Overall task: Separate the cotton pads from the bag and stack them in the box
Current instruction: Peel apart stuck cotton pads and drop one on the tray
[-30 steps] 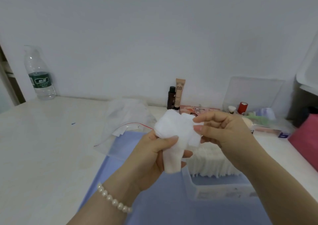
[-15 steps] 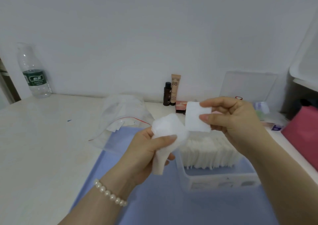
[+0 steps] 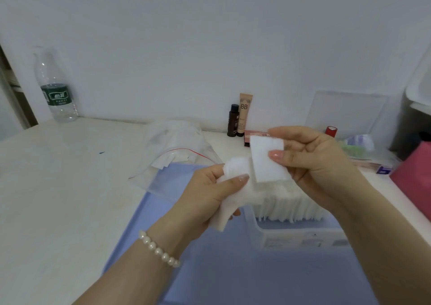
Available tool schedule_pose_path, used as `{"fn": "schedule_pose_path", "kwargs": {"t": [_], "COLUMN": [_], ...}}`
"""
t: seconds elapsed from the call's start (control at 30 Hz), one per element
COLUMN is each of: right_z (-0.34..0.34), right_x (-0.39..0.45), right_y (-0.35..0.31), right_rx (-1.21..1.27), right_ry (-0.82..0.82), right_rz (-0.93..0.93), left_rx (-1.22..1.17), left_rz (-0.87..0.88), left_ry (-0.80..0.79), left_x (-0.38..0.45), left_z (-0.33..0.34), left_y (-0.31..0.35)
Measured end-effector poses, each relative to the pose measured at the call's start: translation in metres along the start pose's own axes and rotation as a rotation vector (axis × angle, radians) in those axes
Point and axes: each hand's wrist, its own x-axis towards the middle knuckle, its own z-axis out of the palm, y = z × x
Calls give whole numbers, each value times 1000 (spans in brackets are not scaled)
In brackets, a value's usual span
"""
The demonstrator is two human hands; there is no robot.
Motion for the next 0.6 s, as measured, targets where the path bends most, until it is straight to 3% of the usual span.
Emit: {"fn": "schedule_pose_path", "kwargs": {"t": [0.2, 0.33, 0.6], "right_z": [8, 14, 17], "right_x": [0, -2, -1], "right_y": [4, 8, 20], "right_rx": [-72, -288, -476], "right_ry": [50, 62, 149], "right_rz": [17, 18, -120], "left_rx": [7, 2, -46], "left_rz": [23, 31, 13], "left_ry": [-31, -51, -146], "left_x": [0, 0, 1], "left_z": [-1, -1, -3], "left_y": [-1, 1, 1]}}
